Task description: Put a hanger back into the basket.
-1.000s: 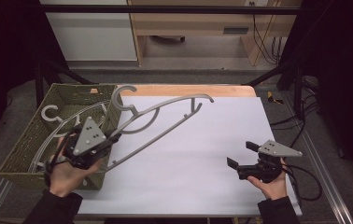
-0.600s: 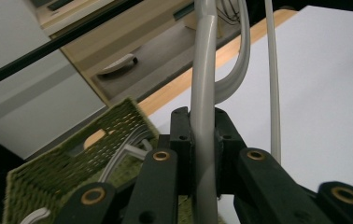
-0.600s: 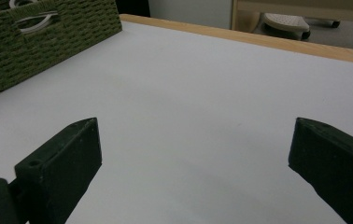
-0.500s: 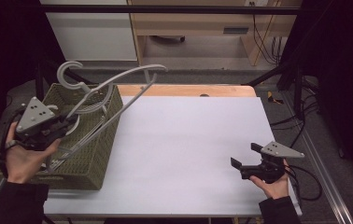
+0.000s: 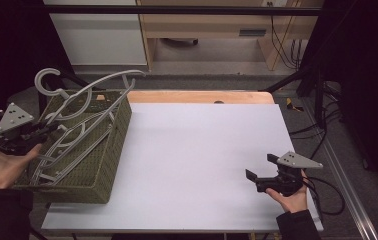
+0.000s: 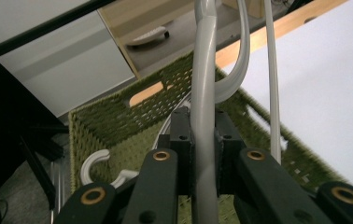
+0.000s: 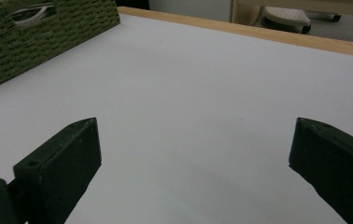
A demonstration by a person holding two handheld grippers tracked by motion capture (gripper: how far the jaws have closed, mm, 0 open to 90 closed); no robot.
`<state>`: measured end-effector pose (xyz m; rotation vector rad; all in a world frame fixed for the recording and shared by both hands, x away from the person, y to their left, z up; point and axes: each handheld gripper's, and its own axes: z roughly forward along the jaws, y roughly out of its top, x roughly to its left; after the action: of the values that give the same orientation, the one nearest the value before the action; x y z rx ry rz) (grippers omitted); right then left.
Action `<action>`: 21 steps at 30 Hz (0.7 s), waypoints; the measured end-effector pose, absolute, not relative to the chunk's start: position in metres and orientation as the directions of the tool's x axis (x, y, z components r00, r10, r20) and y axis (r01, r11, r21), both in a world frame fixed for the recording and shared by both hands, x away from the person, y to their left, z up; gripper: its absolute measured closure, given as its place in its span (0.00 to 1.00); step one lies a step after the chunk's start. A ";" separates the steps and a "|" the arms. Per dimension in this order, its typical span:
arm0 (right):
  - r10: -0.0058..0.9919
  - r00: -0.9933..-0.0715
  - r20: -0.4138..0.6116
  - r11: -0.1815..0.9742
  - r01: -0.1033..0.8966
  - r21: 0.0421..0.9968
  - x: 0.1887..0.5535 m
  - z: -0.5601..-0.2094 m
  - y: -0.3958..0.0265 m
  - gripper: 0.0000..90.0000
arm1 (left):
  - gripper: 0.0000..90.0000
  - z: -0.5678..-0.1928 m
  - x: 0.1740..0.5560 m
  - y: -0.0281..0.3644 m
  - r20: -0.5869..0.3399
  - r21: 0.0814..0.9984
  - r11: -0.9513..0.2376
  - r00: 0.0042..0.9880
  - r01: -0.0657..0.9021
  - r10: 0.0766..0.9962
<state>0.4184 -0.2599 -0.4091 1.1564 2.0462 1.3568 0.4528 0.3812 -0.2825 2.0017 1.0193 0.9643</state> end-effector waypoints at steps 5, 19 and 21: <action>0.818 -0.567 0.096 0.179 0.410 0.894 0.419 -0.410 -0.259 0.03 | 0.91 -0.292 0.462 0.395 0.317 0.796 -0.476 0.412 0.374 0.854; 0.818 -0.567 0.097 0.185 0.418 0.890 0.421 -0.413 -0.257 0.03 | 0.91 -0.316 0.472 0.423 0.301 0.787 -0.455 0.385 0.416 0.872; 0.818 -0.568 0.096 0.186 0.418 0.889 0.421 -0.413 -0.257 0.03 | 0.91 -0.318 0.474 0.425 0.315 0.776 -0.464 0.375 0.427 0.872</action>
<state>0.4208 -0.2570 -0.4128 1.1602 2.0657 1.3465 0.4736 0.4246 -0.3176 2.0476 1.1151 0.9769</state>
